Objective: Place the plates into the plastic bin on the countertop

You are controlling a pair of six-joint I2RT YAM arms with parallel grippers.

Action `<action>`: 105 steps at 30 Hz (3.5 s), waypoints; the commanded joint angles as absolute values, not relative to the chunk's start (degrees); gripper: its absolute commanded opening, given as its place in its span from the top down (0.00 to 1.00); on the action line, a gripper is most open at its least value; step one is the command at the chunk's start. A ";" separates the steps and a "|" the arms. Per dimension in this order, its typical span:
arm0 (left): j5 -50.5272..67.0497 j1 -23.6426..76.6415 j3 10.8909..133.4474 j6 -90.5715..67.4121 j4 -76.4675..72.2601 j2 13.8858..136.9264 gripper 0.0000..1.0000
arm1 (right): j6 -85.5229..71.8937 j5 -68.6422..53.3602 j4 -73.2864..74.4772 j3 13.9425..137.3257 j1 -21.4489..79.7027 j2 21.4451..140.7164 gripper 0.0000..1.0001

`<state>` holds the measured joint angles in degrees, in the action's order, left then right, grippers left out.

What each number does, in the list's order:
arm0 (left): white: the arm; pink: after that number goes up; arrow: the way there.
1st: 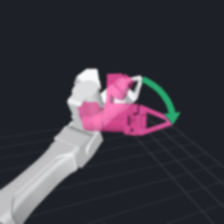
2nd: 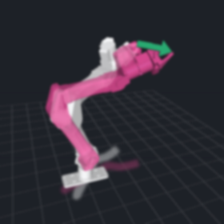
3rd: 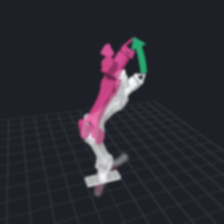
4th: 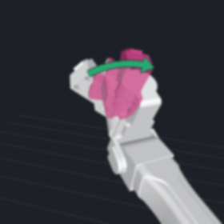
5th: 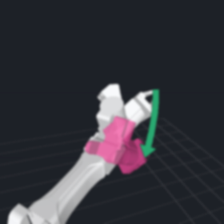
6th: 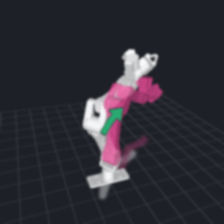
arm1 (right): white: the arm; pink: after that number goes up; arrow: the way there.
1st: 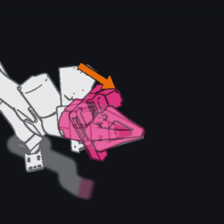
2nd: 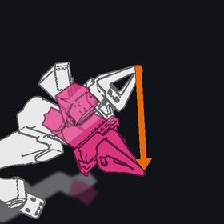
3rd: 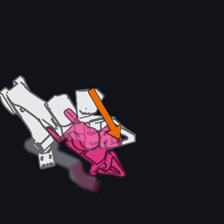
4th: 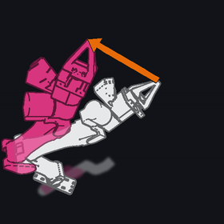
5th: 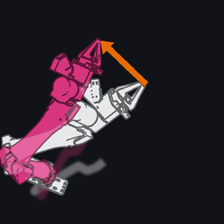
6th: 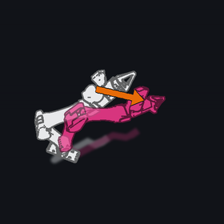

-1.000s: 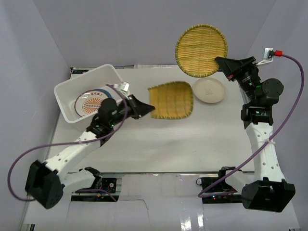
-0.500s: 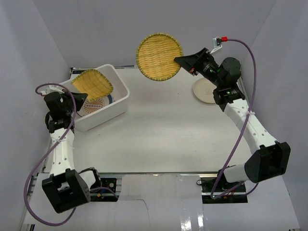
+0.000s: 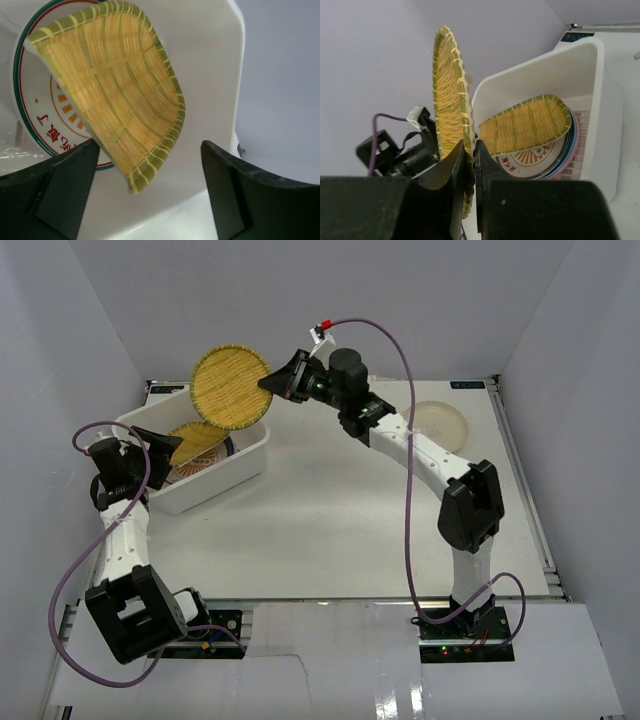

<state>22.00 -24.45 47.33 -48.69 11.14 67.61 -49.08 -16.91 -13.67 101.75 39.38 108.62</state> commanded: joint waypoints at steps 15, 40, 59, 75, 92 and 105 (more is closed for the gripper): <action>18.97 -22.85 59.67 -45.26 17.24 56.33 0.02 | -47.10 -4.57 -7.74 125.24 48.07 133.23 0.92; 50.98 14.67 37.57 -29.98 10.72 43.51 0.02 | -39.54 3.14 -17.31 66.13 15.32 94.94 0.26; 40.44 21.53 33.04 -23.38 14.06 37.53 0.02 | -40.60 7.57 -10.64 66.16 -7.82 114.07 0.54; 26.02 21.62 53.87 -26.89 5.72 34.72 0.02 | -29.11 9.23 -15.30 72.93 19.46 91.58 0.92; 13.98 21.62 55.99 -24.61 14.23 26.46 0.02 | -27.68 11.87 -1.93 130.42 51.15 132.00 0.92; 10.55 21.62 60.11 -24.69 16.70 29.00 0.02 | -26.11 8.97 -7.55 125.70 52.65 122.28 0.17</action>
<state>12.19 21.41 57.54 -24.47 15.49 27.29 -28.21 9.23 -0.75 126.96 53.25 132.57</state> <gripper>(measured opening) 0.979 0.827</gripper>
